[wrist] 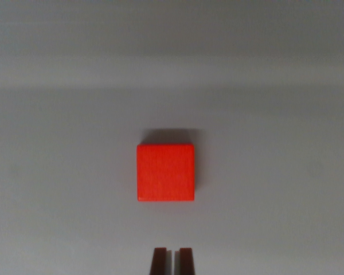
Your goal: Reach red block
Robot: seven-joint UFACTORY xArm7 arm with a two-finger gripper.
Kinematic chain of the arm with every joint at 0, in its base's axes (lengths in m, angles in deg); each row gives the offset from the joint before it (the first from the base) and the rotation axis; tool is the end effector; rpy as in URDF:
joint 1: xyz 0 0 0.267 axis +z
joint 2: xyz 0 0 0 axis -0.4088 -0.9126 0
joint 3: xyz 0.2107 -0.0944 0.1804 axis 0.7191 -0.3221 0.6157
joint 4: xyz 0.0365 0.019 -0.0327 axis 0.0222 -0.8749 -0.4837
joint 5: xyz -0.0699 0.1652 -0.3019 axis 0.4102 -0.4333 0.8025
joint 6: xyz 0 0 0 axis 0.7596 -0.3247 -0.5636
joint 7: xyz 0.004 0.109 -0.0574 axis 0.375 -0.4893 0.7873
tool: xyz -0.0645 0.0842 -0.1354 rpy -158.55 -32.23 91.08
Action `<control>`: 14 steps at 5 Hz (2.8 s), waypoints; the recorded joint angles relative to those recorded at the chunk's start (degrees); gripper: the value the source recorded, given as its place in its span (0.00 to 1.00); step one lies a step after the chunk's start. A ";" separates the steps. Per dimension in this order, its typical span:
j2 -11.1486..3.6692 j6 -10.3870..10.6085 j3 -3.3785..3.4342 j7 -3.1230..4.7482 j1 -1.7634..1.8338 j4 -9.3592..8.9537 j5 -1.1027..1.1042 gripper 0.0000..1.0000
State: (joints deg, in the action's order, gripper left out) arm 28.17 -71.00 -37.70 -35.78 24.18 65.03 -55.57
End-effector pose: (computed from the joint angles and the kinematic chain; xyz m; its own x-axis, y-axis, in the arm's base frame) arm 0.5632 0.0044 0.1534 0.9974 0.0030 -0.0720 0.0023 -0.9999 -0.0103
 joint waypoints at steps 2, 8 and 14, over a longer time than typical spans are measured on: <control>-2.52 2.44 0.14 0.13 0.03 -0.06 0.06 0.00; -8.81 8.53 0.49 0.46 0.10 -0.20 0.21 0.00; -12.43 12.03 0.70 0.65 0.14 -0.29 0.30 0.00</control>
State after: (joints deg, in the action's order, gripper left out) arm 15.74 -58.97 -37.00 -35.13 24.32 64.74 -55.27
